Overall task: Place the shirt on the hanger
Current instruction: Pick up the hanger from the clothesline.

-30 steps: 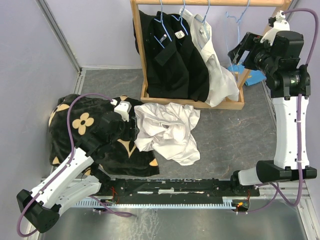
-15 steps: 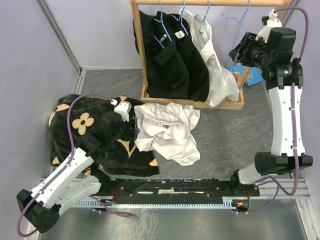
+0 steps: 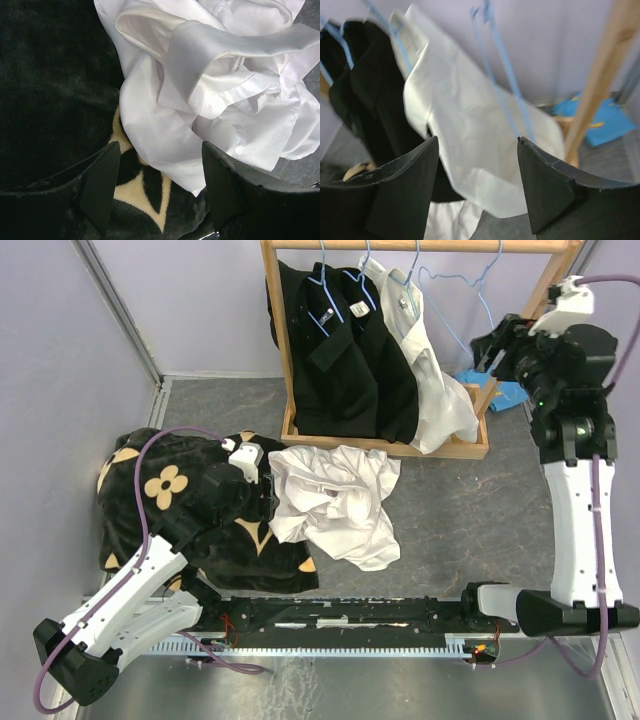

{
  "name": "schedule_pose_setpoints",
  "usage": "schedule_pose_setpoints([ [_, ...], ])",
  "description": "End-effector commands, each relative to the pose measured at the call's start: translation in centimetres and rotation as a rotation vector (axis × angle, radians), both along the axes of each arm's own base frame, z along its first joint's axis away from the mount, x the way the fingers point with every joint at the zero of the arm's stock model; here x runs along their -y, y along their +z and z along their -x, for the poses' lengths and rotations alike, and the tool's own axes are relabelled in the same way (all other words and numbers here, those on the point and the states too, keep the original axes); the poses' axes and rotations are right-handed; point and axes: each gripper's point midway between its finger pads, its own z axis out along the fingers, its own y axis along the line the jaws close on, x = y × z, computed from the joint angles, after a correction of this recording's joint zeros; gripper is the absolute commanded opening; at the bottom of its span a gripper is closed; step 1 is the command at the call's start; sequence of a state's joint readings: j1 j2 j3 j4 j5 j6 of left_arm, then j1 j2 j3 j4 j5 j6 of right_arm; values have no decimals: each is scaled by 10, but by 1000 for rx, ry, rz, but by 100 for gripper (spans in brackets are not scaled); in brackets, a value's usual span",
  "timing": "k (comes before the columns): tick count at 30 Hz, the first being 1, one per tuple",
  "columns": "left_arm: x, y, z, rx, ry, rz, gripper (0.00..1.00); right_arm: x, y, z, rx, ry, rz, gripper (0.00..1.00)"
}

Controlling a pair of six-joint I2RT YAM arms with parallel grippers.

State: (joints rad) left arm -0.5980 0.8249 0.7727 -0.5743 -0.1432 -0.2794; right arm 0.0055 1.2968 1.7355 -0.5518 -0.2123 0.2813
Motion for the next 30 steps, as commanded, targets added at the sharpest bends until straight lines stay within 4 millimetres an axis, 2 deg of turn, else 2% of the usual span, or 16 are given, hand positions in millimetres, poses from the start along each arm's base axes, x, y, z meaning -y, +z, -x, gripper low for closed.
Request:
schedule_pose_setpoints([
  [1, 8, 11, -3, 32, -25, 30, 72, 65, 46, 8, 120, -352, 70, 73],
  [2, 8, 11, -3, 31, -27, 30, 72, 68, 35, -2, 53, -357, 113, 75],
  [4, 8, 11, -3, 32, -29, 30, 72, 58, 18, -15, -34, -271, 158, 79],
  [7, 8, 11, -3, 32, -29, 30, 72, 28, -16, -36, -188, -78, 150, 83],
  [9, 8, 11, -3, 31, -29, 29, 72, 8, -27, -43, -215, 33, 109, 83],
  [10, 8, 10, -3, 28, -30, 28, 72, 5, -30, -46, -217, 44, 92, 83],
  [14, 7, 11, -3, 33, -26, 29, 72, 4, -36, -57, -224, 39, 60, 79],
  [20, 9, 9, -3, 27, -33, 25, 72, 6, -44, -61, -244, 32, 72, 63],
  [23, 10, 8, -3, 23, -38, 22, 72, 8, -43, -60, -232, 23, 86, 62],
  [28, 11, 7, -3, 21, -43, 23, 72, 12, -24, -55, -154, 2, 102, 63],
  [30, 11, 7, -3, 20, -41, 22, 72, 13, -14, -54, -112, -5, 99, 60],
])
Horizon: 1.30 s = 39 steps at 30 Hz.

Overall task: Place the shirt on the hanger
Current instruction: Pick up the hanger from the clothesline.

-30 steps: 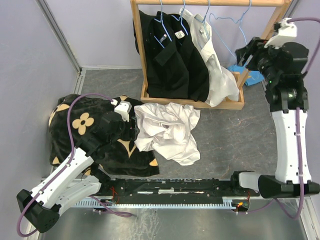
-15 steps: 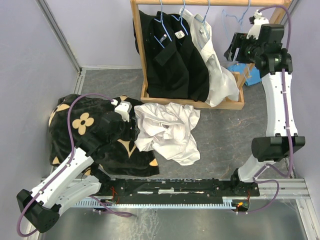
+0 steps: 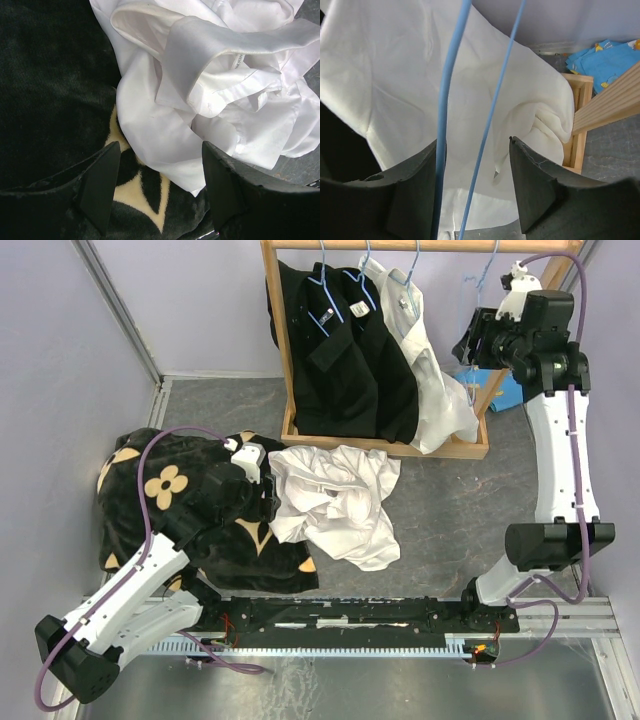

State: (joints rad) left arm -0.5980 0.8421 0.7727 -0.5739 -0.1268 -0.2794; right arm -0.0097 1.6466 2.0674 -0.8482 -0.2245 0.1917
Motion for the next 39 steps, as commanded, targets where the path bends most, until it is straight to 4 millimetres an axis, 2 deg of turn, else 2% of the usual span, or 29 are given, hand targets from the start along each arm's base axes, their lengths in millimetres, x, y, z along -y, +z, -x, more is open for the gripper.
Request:
schedule_pose_setpoints([
  [1, 7, 11, -4, 40, -27, 24, 72, 4, 56, 9, 203, -14, 16, 58],
  [6, 8, 11, -4, 38, -29, 22, 72, 3, 60, 10, 222, -6, 13, 45],
  [13, 8, 10, -4, 36, -30, 22, 72, -2, 58, 9, 218, 18, 5, 15],
  [18, 8, 10, -4, 34, -31, 22, 72, -2, 62, 10, 226, 21, 2, 7],
  [20, 9, 9, -4, 33, -33, 20, 72, -3, 65, 12, 233, 23, 3, 1],
  [24, 9, 9, -4, 31, -34, 19, 72, -4, 78, 20, 269, 31, 1, 0],
  [33, 8, 11, -4, 41, -32, 23, 72, 1, 124, 54, 390, 3, 17, 0],
  [36, 8, 11, -5, 42, -29, 22, 72, 2, 126, 65, 392, -1, 28, 0],
  [39, 7, 14, -5, 50, -27, 22, 71, 7, 108, 78, 329, -13, 58, 0],
])
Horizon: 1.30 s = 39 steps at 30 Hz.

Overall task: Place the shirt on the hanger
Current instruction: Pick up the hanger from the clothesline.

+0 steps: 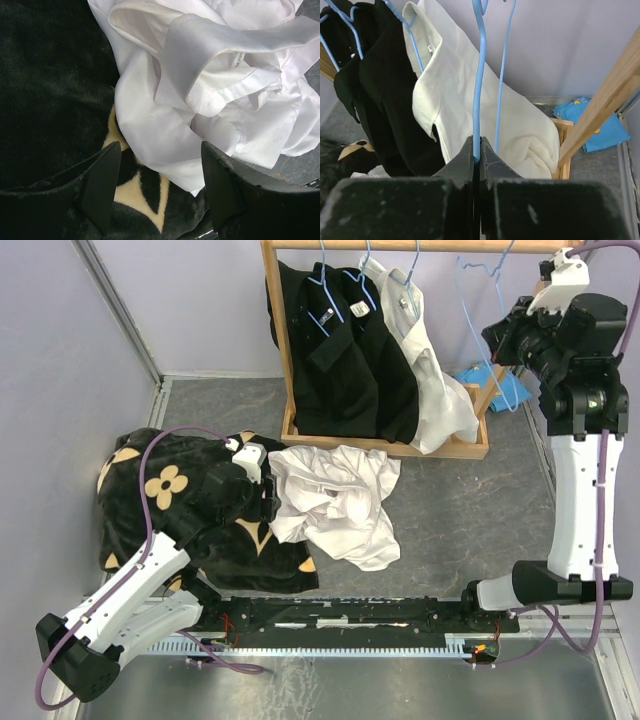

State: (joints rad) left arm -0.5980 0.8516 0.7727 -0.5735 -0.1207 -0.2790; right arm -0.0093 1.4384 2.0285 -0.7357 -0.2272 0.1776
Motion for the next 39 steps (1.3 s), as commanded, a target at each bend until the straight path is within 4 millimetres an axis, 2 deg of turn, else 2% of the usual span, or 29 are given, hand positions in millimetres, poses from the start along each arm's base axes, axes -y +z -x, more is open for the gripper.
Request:
schedule_pose_setpoints([
  [1, 5, 17, -5, 63, -20, 26, 71, 9, 10, 32, 26, -33, 48, 0],
  [6, 1, 31, -4, 116, -6, 50, 73, 11, -9, 80, -7, -39, 74, 0],
  [8, 0, 39, -3, 142, -6, 70, 74, 14, -7, 109, 6, -59, 74, 0],
  [12, -2, 60, -2, 202, -2, 100, 75, 7, -4, 160, 22, -31, 47, 0],
  [15, 2, 89, 1, 270, -55, 122, 72, 4, 8, 199, 70, -13, 51, 0],
  [18, 5, 116, 4, 348, -112, 140, 72, -12, 25, 233, 156, 76, 51, 0],
  [21, 7, 138, 7, 405, -150, 140, 84, -40, 35, 261, 216, 250, 27, 0],
  [23, 6, 146, 7, 422, -158, 133, 85, -57, 36, 275, 233, 368, 19, 0],
  [27, 3, 159, 6, 450, -168, 103, 87, -78, 28, 292, 207, 549, 13, 0],
  [34, 6, 194, 21, 573, -299, 66, 91, -110, -2, 309, 106, 832, -2, 0],
  [39, 14, 207, 41, 710, -464, 40, 91, -130, -31, 316, -16, 994, 4, 0],
])
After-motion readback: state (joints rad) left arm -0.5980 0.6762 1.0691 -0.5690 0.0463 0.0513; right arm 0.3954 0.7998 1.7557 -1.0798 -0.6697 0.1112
